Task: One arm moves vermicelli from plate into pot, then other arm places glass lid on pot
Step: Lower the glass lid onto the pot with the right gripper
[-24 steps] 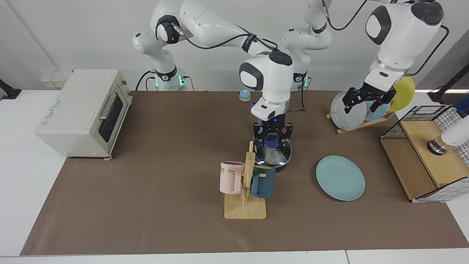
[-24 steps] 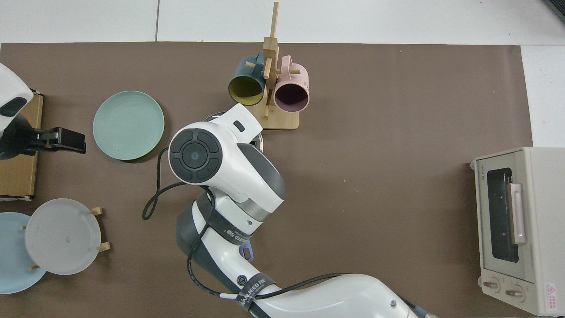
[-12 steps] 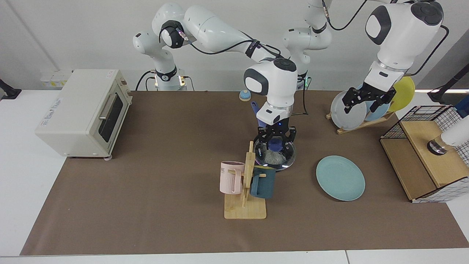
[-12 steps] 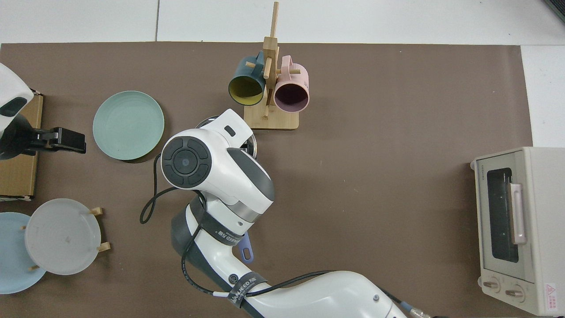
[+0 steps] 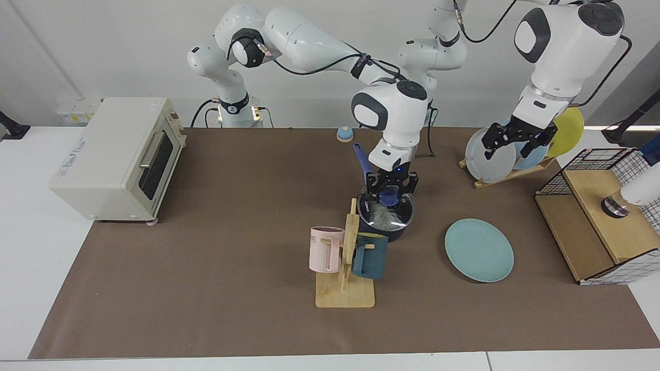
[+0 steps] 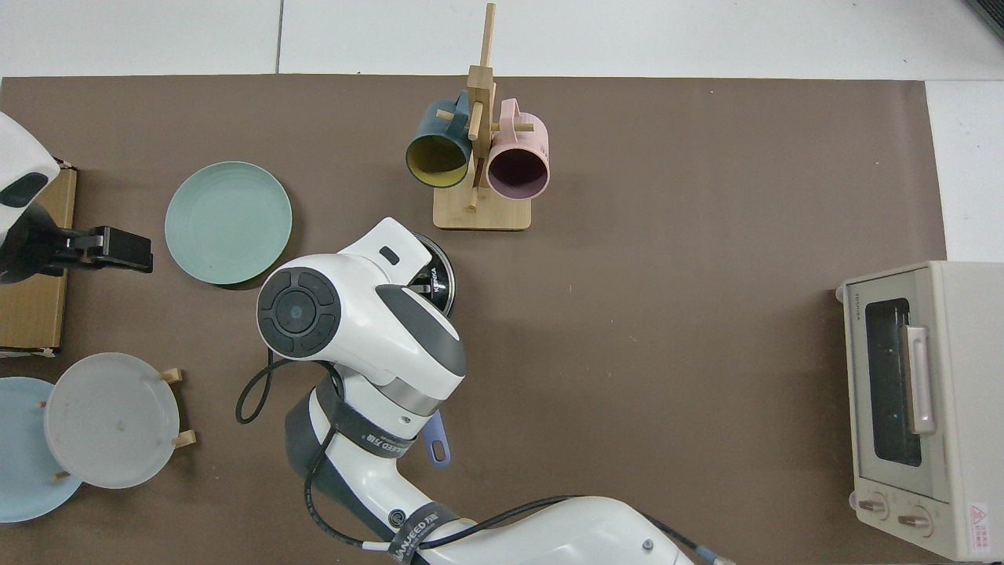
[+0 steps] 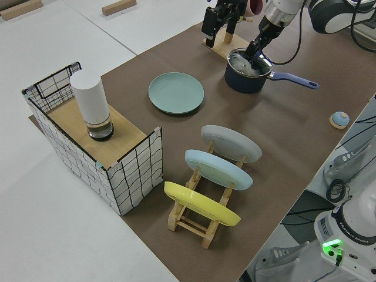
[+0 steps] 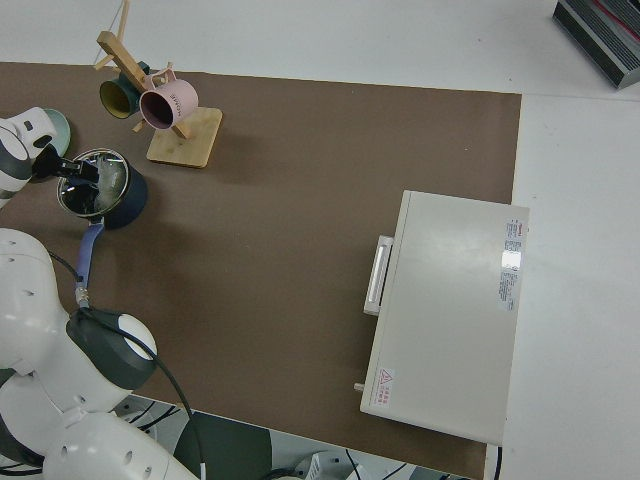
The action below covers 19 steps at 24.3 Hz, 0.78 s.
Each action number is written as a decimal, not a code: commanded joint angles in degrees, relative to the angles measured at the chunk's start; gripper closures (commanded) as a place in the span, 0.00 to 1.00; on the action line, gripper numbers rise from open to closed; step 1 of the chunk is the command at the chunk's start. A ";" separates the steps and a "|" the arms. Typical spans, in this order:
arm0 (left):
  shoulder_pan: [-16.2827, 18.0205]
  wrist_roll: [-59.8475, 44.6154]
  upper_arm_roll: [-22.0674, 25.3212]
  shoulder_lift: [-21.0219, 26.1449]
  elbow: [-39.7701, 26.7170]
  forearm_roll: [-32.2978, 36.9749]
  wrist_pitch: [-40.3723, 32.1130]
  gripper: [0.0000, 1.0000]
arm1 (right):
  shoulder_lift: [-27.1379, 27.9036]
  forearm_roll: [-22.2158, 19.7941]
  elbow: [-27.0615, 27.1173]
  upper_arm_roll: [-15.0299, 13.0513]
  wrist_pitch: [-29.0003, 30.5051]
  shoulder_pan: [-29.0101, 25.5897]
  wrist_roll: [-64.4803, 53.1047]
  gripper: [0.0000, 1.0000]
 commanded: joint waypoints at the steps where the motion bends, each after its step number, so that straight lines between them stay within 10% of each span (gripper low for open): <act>1: 0.55 -0.02 -0.43 -0.64 -0.30 -0.34 -0.63 0.00 | -1.06 -2.74 -1.55 -0.18 -0.27 -0.16 -1.54 1.00; 14: 0.55 -0.02 -0.34 -0.73 -0.39 -0.43 -0.81 0.00 | -0.97 -2.31 -1.64 -0.27 0.61 -0.25 -1.02 1.00; 17: 0.55 -0.02 -0.43 -0.73 -0.39 -0.43 -0.81 0.00 | -1.06 -2.13 -1.64 -0.27 0.61 -0.51 -0.49 0.39; 19: 0.55 -0.02 -0.43 -0.81 -0.39 -0.43 -0.81 0.00 | -1.49 -2.04 -1.64 -0.27 0.35 -0.51 0.04 0.21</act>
